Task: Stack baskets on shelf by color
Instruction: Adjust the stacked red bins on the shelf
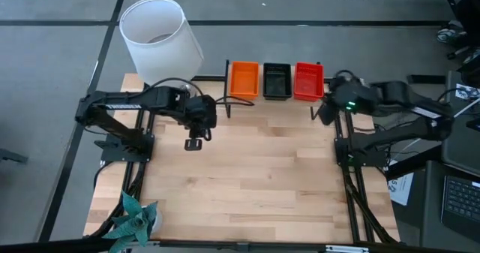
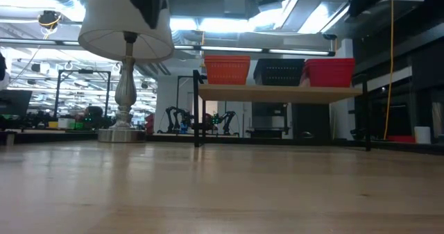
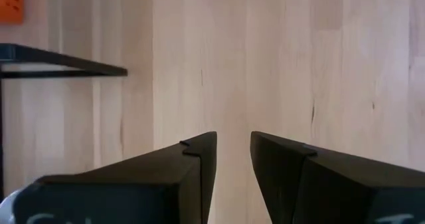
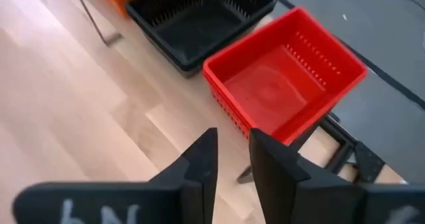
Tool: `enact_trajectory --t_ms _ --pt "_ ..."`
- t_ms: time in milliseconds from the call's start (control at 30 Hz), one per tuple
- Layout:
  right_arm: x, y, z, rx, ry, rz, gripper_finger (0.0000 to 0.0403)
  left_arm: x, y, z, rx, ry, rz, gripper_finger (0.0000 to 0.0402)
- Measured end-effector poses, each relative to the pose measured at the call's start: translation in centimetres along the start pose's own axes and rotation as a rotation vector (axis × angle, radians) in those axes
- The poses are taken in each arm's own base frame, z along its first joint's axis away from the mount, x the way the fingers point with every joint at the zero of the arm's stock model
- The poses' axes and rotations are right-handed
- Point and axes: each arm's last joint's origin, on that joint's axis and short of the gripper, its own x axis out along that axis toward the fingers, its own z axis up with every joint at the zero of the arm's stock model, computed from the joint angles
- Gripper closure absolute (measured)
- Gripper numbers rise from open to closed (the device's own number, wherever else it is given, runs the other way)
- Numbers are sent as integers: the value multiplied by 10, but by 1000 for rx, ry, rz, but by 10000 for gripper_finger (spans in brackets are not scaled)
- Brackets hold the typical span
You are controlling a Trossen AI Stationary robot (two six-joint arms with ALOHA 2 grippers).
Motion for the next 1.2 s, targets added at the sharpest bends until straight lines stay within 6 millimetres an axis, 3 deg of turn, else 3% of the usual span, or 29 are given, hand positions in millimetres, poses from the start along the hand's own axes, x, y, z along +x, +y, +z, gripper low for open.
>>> enact_trajectory --t_ms 233,400,733,1200 --pt "60 7 23 -157 213 -113 317 6 -2 -13 -8 -155 3 317" --pt "81 -5 30 -199 293 -170 317 8 -8 -21 -17 -188 -12 317" --pt "91 -25 33 -229 359 -165 317 16 -13 -26 -49 -177 -24 317" --pt "100 -27 22 -352 460 -164 317 15 -13 -26 -49 -182 -24 317"
